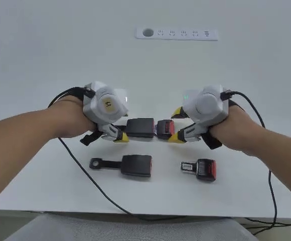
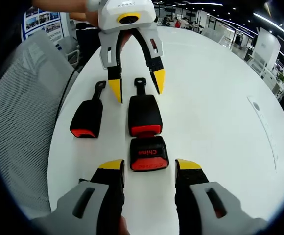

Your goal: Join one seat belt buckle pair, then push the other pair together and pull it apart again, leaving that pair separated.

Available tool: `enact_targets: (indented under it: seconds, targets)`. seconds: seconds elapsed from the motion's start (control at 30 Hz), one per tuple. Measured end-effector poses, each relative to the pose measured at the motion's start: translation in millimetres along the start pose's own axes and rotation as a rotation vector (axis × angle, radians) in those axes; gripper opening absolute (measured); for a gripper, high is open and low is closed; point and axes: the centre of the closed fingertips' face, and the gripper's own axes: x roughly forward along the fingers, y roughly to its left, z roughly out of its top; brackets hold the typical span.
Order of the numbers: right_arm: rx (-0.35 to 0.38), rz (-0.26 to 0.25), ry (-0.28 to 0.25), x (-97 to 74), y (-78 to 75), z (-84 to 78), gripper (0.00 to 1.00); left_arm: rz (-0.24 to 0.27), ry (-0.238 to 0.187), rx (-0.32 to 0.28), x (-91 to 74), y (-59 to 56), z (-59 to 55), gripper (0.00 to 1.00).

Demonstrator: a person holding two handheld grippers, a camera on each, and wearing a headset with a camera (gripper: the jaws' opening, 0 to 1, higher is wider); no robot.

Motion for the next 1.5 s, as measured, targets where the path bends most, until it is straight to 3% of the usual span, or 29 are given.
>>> enact_targets:
  seconds: [0.17,0.33,0.53,0.57,0.63,0.9,1.07,1.2,1.5]
  targets:
    - [0.065,-0.053,-0.025,-14.5,0.4,-2.5,0.46,0.045,-0.032,-0.041,-13.3,-3.6,-0.2,0.5]
    - [0.118,-0.092,-0.051,-32.5,14.7,-2.8,0.54,0.098,-0.042,-0.063,-33.8,-8.2,-4.6,0.65]
    - [0.173,-0.142,-0.09,-54.1,31.7,-5.8,0.59,0.135,-0.057,-0.126,-58.6,-33.3,-16.5,0.75]
    - [0.178,-0.147,-0.094,-57.8,35.5,-7.2,0.6,0.155,-0.037,-0.149,-61.0,-33.2,-27.9,0.75]
    - [0.184,-0.152,-0.096,-61.1,40.8,-12.4,0.6,0.163,-0.047,-0.172,-67.1,-40.1,-33.8,0.77]
    - [0.226,-0.185,-0.122,-80.8,62.1,-18.2,0.67,0.189,-0.071,-0.253,-88.4,-62.3,-45.7,0.88]
    - [0.242,-0.214,-0.132,-88.7,68.1,-23.1,0.73,0.19,-0.079,-0.274,-95.9,-74.3,-50.1,0.92]
    - [0.279,-0.218,-0.139,-90.9,72.5,-25.5,0.75,0.203,-0.084,-0.284,-100.5,-77.0,-51.0,0.94]
    - [0.281,-0.252,-0.124,-97.7,73.4,-30.5,0.82,0.229,-0.111,-0.317,-104.1,-81.9,-55.8,1.0]
